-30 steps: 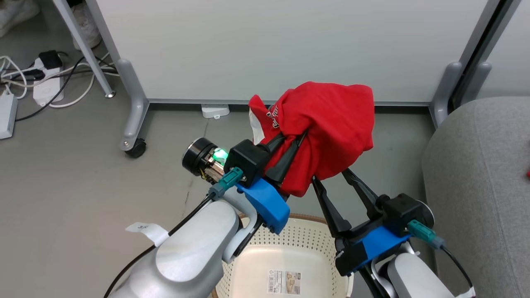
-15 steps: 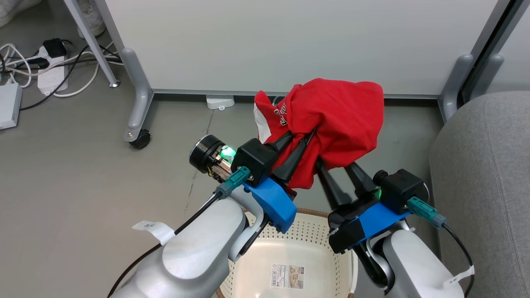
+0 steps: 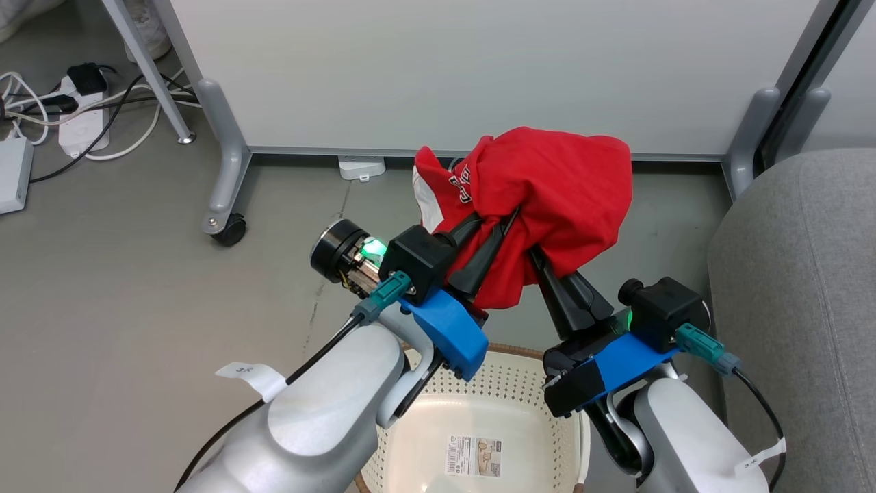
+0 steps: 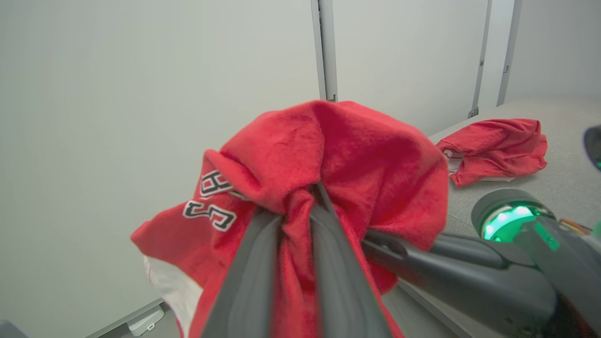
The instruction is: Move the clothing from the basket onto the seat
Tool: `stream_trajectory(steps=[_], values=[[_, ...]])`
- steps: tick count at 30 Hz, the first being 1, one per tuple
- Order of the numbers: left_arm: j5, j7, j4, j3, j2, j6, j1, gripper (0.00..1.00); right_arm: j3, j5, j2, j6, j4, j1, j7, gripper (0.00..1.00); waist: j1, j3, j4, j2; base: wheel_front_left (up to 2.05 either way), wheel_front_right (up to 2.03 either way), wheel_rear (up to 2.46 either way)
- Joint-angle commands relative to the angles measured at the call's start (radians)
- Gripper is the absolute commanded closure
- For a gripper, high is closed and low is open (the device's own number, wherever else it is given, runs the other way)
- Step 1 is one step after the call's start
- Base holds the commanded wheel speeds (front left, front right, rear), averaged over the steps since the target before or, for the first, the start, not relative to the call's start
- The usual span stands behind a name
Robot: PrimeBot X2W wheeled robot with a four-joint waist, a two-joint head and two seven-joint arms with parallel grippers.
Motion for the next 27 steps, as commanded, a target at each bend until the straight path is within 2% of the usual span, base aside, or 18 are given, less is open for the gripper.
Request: stream_trajectory(steps=[1,21,22,23,24,27], values=[[-0.004,-0.006,0.004,0.0,-0.002,0.0,-0.011,1.0,0.0,-0.003,-0.005,0.001,-0.002,-0.006,-0.001,1.0,0.0,0.0,0.0,0.0,0.0,0.0,0.0],[-0.02,-0.012,0.021,-0.011,0.0,0.006,-0.013,1.0,0.002,-0.002,-0.008,0.001,0.001,0.006,-0.001,1.0,0.0,-0.008,-0.004,0.0,0.0,0.0,0.0],[-0.023,-0.011,0.023,-0.009,0.0,0.006,-0.011,0.84,0.003,-0.002,-0.008,0.001,0.002,0.008,-0.001,1.0,0.0,-0.009,-0.005,0.0,0.0,0.0,0.0],[-0.025,-0.011,0.025,-0.009,0.0,0.008,-0.011,0.08,0.003,-0.002,-0.007,0.001,0.002,0.009,-0.001,1.0,0.0,-0.011,-0.005,0.0,0.0,0.0,0.0],[-0.027,-0.011,0.026,-0.008,-0.001,0.01,-0.009,0.0,0.003,-0.002,-0.007,0.001,0.003,0.011,-0.001,1.0,0.0,-0.012,-0.006,0.0,0.0,0.0,0.0],[-0.018,-0.015,0.028,-0.013,0.003,0.015,-0.012,0.0,0.003,0.001,-0.007,0.001,0.005,0.011,-0.001,1.0,0.0,-0.017,-0.008,0.0,0.0,0.0,0.0]])
